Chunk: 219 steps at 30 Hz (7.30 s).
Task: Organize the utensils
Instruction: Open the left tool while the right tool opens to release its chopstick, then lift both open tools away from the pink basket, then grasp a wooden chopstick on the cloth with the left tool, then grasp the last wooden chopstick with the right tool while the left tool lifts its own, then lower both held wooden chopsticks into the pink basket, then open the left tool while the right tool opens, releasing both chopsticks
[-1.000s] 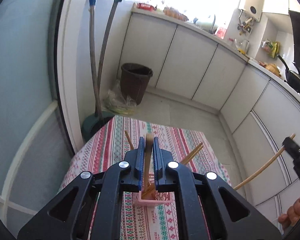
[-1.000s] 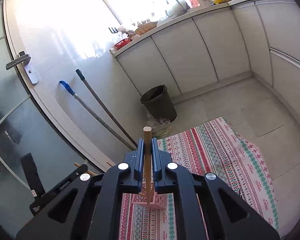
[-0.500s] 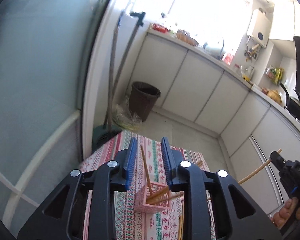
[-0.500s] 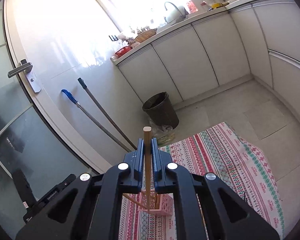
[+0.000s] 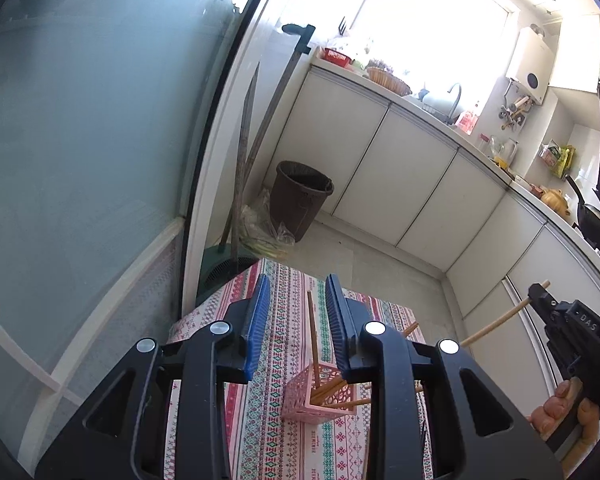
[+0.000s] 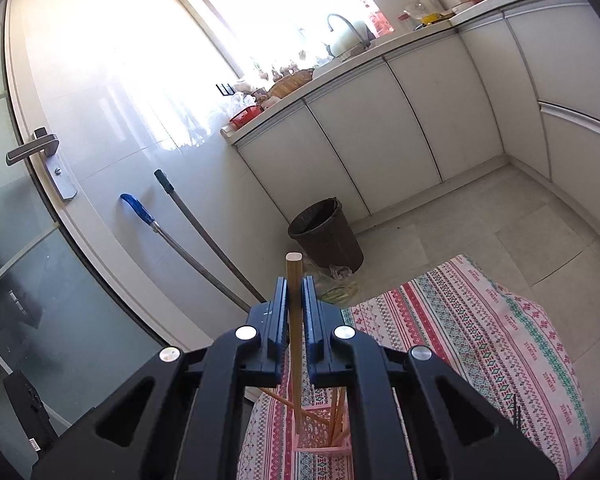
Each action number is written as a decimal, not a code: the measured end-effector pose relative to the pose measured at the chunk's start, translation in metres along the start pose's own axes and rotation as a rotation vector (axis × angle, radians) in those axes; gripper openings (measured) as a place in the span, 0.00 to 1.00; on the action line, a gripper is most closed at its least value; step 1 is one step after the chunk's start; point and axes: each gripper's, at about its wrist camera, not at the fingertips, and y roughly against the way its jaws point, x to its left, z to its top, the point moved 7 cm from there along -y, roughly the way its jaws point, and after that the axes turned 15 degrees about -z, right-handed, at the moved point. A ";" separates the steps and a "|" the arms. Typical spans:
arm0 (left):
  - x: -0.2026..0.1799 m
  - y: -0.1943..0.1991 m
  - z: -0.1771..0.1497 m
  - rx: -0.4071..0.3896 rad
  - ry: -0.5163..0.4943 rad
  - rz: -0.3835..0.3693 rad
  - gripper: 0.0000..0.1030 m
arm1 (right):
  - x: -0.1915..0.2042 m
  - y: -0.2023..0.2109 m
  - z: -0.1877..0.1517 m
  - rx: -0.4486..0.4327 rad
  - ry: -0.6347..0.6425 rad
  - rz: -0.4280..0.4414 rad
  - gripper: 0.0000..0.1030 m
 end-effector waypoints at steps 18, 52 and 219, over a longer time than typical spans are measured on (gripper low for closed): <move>-0.023 -0.035 -0.030 0.123 -0.089 -0.014 0.31 | 0.031 -0.024 -0.065 0.026 0.254 -0.085 0.39; -0.056 -0.048 -0.091 0.167 -0.258 0.058 0.83 | -0.054 0.010 -0.095 -0.001 0.390 -0.352 0.92; 0.001 -0.047 -0.027 0.105 -0.033 0.064 0.23 | 0.027 -0.008 -0.029 0.019 0.154 -0.032 0.06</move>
